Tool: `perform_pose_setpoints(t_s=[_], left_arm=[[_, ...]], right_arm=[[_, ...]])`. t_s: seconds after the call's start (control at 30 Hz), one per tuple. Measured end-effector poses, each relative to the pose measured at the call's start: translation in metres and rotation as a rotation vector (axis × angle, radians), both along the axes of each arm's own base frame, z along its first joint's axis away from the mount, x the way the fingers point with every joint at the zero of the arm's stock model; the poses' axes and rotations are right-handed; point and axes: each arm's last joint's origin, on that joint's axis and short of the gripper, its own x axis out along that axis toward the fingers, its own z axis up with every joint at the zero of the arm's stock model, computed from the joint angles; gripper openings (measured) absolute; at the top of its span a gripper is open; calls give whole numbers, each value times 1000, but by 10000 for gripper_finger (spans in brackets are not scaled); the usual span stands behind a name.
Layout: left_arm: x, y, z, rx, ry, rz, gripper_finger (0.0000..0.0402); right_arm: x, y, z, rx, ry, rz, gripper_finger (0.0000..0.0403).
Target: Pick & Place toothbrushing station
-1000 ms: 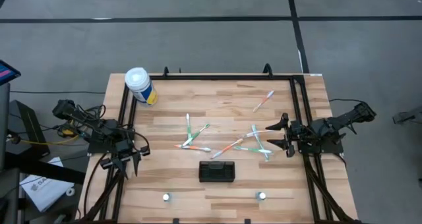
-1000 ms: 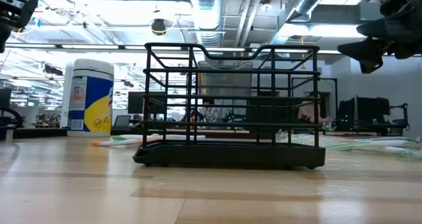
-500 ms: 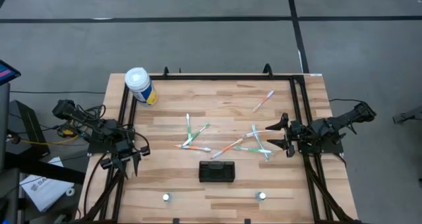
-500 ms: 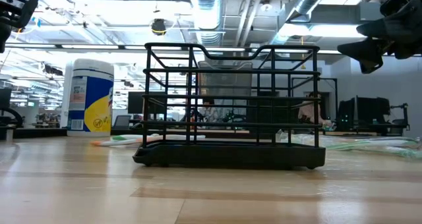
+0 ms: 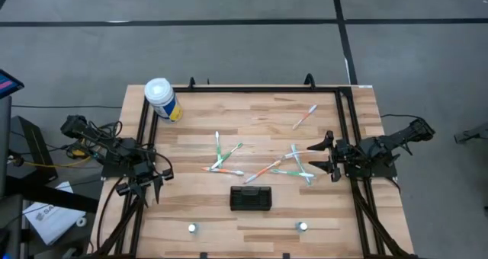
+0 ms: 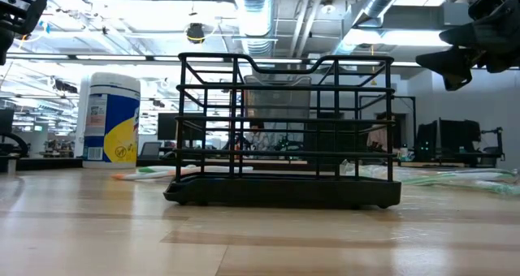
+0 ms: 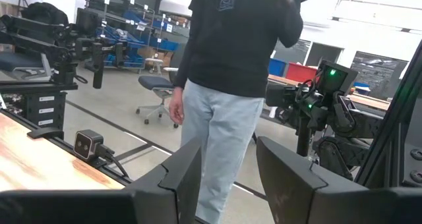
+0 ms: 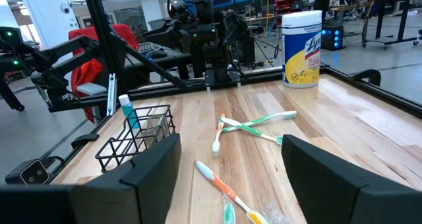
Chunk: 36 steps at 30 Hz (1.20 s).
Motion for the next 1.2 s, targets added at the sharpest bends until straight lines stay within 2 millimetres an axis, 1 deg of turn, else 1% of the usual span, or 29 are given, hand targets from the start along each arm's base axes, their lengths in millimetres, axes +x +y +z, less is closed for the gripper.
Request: perform_pose_setpoints(t_s=[1.03, 1.1, 1.2], left_arm=[[0, 0, 0, 1, -1, 0, 140], [0, 0, 0, 22, -44, 11, 140], [1, 1, 1, 78, -168, 58, 140]], right_arm=[[0, 0, 0, 0, 0, 0, 255], [0, 0, 0, 0, 0, 0, 255], [0, 0, 0, 0, 0, 0, 255]])
